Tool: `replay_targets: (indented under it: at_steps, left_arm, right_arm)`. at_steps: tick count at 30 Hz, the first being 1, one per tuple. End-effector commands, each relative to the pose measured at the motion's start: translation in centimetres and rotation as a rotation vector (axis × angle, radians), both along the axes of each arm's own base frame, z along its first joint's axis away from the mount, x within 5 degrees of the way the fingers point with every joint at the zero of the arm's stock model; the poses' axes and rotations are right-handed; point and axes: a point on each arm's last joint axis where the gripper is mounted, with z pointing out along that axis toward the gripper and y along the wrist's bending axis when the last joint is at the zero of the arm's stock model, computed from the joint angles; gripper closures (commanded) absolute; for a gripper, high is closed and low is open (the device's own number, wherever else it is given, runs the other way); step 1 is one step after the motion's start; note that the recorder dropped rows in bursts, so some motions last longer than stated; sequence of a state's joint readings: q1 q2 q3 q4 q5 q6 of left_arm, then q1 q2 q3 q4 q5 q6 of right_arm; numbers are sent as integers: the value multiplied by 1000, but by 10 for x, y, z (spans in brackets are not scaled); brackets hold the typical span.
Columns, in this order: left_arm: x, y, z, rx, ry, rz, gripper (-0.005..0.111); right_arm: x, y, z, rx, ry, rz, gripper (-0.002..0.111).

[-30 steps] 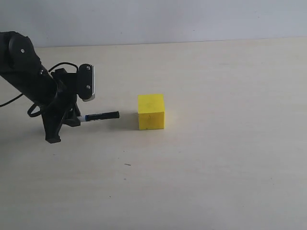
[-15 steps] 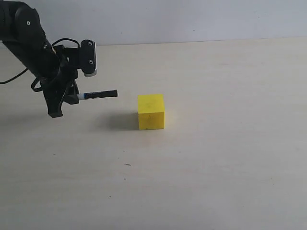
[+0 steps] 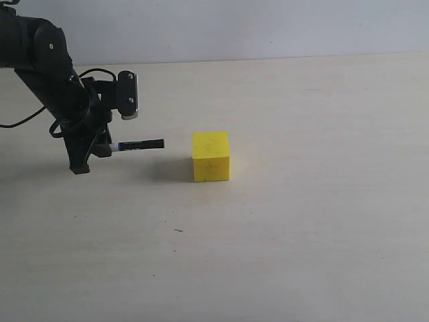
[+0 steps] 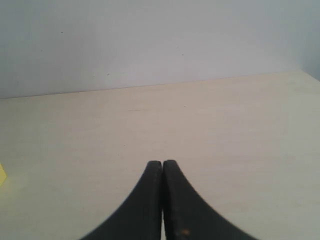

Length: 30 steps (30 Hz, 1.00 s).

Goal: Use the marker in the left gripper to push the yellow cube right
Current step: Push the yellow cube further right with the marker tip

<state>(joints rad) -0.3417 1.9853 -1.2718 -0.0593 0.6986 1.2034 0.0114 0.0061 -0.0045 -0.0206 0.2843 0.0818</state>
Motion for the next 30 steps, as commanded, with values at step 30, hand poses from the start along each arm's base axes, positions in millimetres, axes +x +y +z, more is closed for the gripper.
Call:
replay_targets:
  at_steps: [30]
  left_arm:
    - [-17, -55, -3, -43, -32, -58, 107]
  right_arm:
    - [0, -1, -1, -9, -2, -7, 108]
